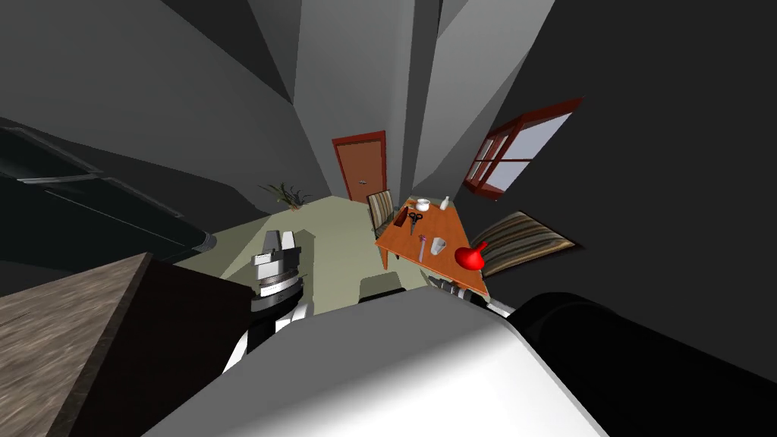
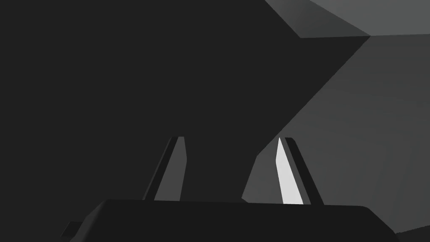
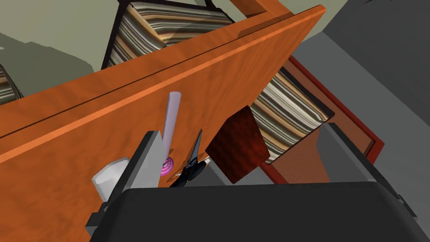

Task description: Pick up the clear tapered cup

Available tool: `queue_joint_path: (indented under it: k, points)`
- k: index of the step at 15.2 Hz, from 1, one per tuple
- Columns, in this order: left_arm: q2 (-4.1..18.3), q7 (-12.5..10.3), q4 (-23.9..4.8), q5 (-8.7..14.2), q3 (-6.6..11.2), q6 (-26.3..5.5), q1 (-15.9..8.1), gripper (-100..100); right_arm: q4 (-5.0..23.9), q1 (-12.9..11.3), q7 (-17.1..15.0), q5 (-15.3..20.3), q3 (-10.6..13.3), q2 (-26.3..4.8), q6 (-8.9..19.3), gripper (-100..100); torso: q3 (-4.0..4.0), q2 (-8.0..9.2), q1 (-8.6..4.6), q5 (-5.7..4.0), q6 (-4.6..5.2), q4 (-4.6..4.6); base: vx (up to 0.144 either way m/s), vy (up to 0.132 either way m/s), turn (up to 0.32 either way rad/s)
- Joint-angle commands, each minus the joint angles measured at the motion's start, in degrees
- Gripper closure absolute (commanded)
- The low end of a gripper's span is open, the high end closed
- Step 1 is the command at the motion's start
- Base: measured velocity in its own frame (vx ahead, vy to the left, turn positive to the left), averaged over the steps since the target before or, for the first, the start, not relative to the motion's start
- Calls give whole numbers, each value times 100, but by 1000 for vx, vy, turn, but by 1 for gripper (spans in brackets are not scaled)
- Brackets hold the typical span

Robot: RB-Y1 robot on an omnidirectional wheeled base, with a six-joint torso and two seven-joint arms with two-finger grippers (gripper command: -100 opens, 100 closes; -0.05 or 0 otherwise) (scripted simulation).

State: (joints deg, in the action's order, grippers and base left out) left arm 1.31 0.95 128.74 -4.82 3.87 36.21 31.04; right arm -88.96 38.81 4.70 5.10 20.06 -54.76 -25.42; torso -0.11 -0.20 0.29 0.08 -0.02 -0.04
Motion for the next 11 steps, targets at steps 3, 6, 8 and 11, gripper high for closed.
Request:
queue_joint_path:
  k: [3, 6, 8, 11]
  points:
    - [0, 0, 0, 0, 0, 0, 0, 0, 366, 90, 73, -8, 155, -432, 70, -100, -4, -6, 4, 1, 2, -2, 77, 71, 114]
    - [0, 0, 0, 0, 0, 0, 0, 0, 616, 143, 97, -31, 255, -734, 94, -100, -2, -3, 0, 1, 0, -1, 62, 58, 103]
    - [0, 0, 0, 0, 0, 0, 0, 0, 859, 194, 122, -55, 354, -1029, 116, -100, 1, 1, -3, 0, -2, 0, 59, 55, 153]
    - [0, 0, 0, 0, 0, 0, 0, 0, 1325, 286, 172, -106, 543, -1449, 152, -100, -4, -7, -3, 0, -1, -1, 89, 56, 160]
